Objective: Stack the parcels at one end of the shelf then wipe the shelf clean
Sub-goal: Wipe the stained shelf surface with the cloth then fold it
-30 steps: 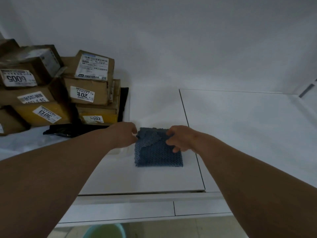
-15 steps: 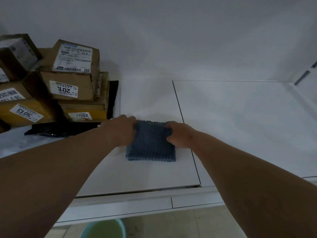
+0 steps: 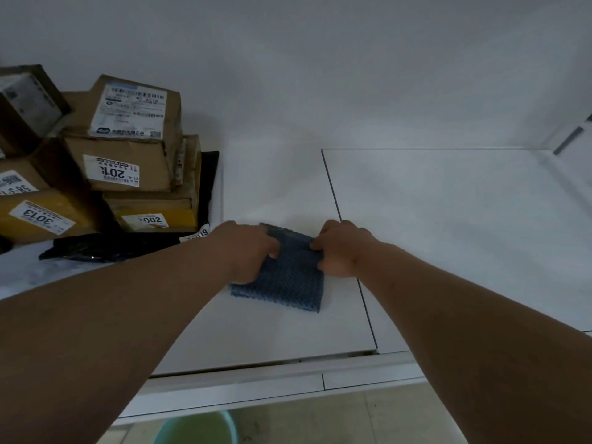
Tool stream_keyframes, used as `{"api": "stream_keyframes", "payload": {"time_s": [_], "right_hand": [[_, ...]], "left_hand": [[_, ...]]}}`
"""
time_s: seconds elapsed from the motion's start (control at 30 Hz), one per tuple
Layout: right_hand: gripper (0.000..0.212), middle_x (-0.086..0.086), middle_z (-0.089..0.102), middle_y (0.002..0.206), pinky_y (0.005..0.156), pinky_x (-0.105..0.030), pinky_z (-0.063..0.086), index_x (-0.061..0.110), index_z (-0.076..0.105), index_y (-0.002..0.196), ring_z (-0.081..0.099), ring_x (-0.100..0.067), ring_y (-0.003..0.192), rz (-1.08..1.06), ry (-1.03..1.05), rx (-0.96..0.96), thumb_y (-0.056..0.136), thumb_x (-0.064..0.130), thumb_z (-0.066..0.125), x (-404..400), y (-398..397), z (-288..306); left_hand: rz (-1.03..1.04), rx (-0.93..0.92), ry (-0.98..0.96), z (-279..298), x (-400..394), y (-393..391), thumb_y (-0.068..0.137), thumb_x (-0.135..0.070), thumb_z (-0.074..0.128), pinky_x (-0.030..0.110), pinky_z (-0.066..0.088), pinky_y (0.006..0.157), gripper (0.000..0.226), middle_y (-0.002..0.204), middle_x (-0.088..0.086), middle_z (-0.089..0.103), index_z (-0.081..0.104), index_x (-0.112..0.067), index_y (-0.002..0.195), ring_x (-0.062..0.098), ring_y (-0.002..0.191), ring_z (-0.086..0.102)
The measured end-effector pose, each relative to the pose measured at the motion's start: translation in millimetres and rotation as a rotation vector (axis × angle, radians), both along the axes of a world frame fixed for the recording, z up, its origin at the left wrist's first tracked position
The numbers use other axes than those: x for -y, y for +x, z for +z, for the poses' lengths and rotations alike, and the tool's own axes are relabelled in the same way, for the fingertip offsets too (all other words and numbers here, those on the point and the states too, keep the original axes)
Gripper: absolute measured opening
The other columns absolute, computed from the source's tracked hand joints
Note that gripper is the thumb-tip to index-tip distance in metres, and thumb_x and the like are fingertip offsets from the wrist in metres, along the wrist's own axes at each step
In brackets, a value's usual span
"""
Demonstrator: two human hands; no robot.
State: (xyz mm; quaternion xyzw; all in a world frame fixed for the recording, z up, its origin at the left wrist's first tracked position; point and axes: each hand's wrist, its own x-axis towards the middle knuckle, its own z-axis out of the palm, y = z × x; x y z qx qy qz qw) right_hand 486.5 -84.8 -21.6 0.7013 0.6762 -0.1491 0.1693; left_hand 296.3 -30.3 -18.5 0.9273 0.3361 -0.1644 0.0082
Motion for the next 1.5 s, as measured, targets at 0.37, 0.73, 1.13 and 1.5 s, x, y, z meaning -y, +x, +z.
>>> {"api": "stream_keyframes", "payload": {"time_s": [0.37, 0.73, 1.13, 1.5], "right_hand": [[0.033, -0.002, 0.045, 0.115, 0.089, -0.041, 0.046, 0.028, 0.056, 0.111, 0.048, -0.027, 0.107, 0.102, 0.151, -0.187, 0.081, 0.039, 0.061, 19.3, -14.6, 4.3], [0.022, 0.003, 0.062, 0.072, 0.08, -0.031, 0.05, 0.012, 0.067, 0.077, 0.061, -0.016, 0.078, -0.076, -0.345, -0.115, 0.083, 0.034, 0.071, 30.0, -22.7, 10.4], [0.039, -0.009, 0.06, 0.114, 0.072, -0.03, 0.048, 0.012, 0.062, 0.113, 0.055, -0.022, 0.091, 0.015, -0.19, -0.187, 0.077, 0.019, 0.075, 53.4, -44.4, 10.0], [0.007, -0.007, 0.058, 0.095, 0.069, -0.029, 0.047, 0.01, 0.062, 0.09, 0.059, -0.024, 0.091, 0.012, -0.158, -0.099, 0.087, 0.016, 0.06, 63.3, -42.5, 15.7]], "left_hand": [[0.066, 0.143, -0.144, -13.7, 18.0, 10.3, 0.085, -0.051, 0.056, 0.036, 0.048, 0.086, 0.052, 0.127, 0.0, 0.045, 0.044, -0.029, 0.131, 0.021, 0.109, 0.053], [-0.129, -0.149, -0.152, -3.4, 33.6, 6.2, 0.08, -0.011, 0.063, 0.045, 0.049, 0.088, 0.041, 0.128, 0.001, 0.035, 0.052, -0.033, 0.113, 0.028, 0.108, 0.047], [-0.101, -0.18, -0.089, 0.1, 63.7, -17.8, 0.085, -0.051, 0.057, 0.038, 0.048, 0.084, 0.041, 0.115, 0.005, 0.047, 0.055, -0.018, 0.11, 0.024, 0.102, 0.05], [0.138, -0.108, -0.28, 27.2, 57.7, -26.7, 0.094, -0.022, 0.05, 0.018, 0.04, 0.07, 0.027, 0.104, 0.003, 0.058, 0.063, -0.009, 0.113, 0.017, 0.094, 0.054]]}}
